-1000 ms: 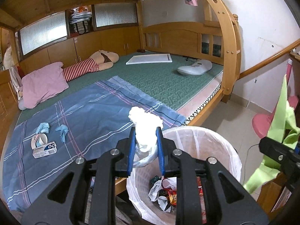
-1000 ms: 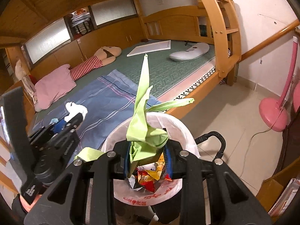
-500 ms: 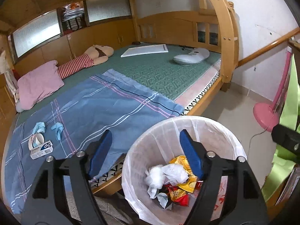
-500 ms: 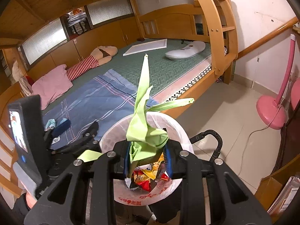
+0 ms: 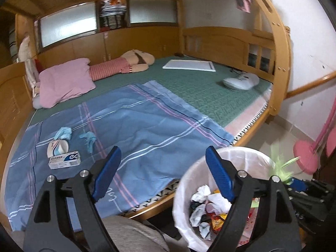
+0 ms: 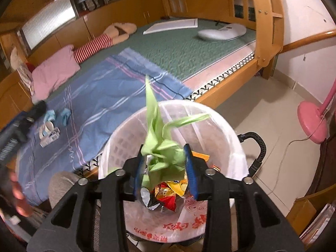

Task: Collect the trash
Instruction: 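Open the right gripper to drop the green paper into the wastebasket, then move both grippers back toward the blue cloths and medicine box on the sheet, then lower the right gripper onto the teal cloth and close it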

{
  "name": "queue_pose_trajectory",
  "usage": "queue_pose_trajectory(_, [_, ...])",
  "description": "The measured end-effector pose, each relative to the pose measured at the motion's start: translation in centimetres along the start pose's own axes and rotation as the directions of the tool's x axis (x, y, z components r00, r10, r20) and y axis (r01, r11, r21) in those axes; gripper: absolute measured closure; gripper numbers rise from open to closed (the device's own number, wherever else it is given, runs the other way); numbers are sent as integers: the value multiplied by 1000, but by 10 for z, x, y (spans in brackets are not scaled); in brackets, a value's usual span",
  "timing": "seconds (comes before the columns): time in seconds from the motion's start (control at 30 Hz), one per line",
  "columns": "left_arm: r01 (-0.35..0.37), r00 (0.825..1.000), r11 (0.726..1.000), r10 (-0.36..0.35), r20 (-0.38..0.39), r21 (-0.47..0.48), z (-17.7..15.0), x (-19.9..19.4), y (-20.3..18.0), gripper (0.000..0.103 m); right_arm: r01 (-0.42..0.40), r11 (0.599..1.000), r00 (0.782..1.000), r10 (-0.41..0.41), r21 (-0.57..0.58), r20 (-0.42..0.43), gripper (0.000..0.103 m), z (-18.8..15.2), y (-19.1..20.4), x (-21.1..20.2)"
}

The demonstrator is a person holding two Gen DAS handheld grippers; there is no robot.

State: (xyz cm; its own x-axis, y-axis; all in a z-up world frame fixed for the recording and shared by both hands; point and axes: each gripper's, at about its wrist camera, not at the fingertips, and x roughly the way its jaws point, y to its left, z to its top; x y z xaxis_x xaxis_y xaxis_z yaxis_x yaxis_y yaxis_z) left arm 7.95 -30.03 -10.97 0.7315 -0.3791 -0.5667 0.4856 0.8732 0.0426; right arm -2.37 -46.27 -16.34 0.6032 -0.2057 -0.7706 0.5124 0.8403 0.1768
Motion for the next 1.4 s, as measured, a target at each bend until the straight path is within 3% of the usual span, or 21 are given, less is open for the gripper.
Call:
queue_pose_trajectory(0.07, [-19, 1000, 999, 19, -7, -27, 1, 2, 14, 20, 32, 999, 999, -32, -20, -17, 53, 1, 5, 9])
queue_pose_trajectory(0.23, [-57, 998, 995, 56, -12, -84, 1, 5, 52, 20, 33, 999, 999, -34, -30, -32, 48, 3, 12, 18])
queue_pose_trajectory(0.33, [-91, 996, 989, 91, -11, -114, -4, 3, 80, 20, -9, 998, 999, 6, -67, -48, 46, 8, 29, 26])
queue_pose_trajectory(0.43, [-170, 985, 973, 168, -29, -156, -16, 1, 122, 19, -63, 990, 995, 52, -127, -83, 45, 16, 59, 45])
queue_pose_trajectory(0.6, [-319, 947, 911, 294, -130, -261, -45, -1, 210, 18, -208, 953, 970, 172, -220, -170, 45, 32, 138, 91])
queue_pose_trajectory(0.83, [-504, 864, 787, 451, -226, -355, -81, -18, 313, 18, -382, 880, 909, 303, -283, -286, 45, 65, 271, 172])
queue_pose_trajectory(0.93, [-546, 838, 743, 478, -263, -387, -94, -24, 343, 18, -384, 867, 908, 291, -318, -302, 45, 78, 321, 207])
queue_pose_trajectory(1.03, [-567, 824, 718, 489, -287, -404, -103, -25, 363, 18, -377, 864, 904, 264, -334, -335, 45, 88, 358, 245])
queue_pose_trajectory(1.17, [-577, 817, 706, 487, -310, -411, -111, -20, 375, 18, -326, 861, 921, 196, -392, -336, 45, 96, 394, 283])
queue_pose_trajectory(1.4, [-582, 813, 691, 480, -330, -429, -116, -11, 391, 18, -290, 852, 917, 117, -437, -381, 45, 96, 432, 329])
